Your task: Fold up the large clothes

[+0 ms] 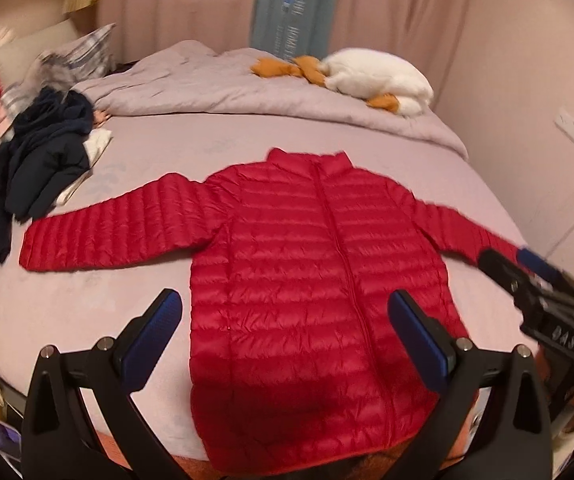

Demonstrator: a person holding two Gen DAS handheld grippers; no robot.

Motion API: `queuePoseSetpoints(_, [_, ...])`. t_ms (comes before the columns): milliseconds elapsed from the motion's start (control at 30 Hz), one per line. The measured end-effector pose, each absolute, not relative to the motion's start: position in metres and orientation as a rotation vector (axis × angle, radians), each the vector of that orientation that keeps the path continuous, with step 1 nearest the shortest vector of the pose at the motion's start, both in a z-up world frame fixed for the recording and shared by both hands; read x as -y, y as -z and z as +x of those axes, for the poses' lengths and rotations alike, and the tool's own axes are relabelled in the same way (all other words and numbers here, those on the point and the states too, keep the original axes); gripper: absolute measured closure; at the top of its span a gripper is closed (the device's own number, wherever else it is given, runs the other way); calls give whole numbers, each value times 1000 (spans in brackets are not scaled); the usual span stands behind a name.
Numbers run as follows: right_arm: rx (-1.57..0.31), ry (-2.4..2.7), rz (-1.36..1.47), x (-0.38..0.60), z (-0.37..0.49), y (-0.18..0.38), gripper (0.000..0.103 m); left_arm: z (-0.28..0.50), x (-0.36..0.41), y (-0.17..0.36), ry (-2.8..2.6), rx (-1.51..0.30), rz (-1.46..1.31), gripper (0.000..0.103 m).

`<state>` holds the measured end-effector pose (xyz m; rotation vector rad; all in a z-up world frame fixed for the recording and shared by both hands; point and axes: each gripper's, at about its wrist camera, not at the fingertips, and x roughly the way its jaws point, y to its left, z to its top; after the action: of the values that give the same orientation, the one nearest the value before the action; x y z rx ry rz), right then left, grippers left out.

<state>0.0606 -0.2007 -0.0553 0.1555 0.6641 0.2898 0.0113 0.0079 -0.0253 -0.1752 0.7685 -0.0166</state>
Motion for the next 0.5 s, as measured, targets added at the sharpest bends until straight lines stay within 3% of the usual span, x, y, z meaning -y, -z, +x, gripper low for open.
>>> queuePoseSetpoints(500, [-665,-306,158,198,60,53,0,12,-38,19,-91,-724,-225,0])
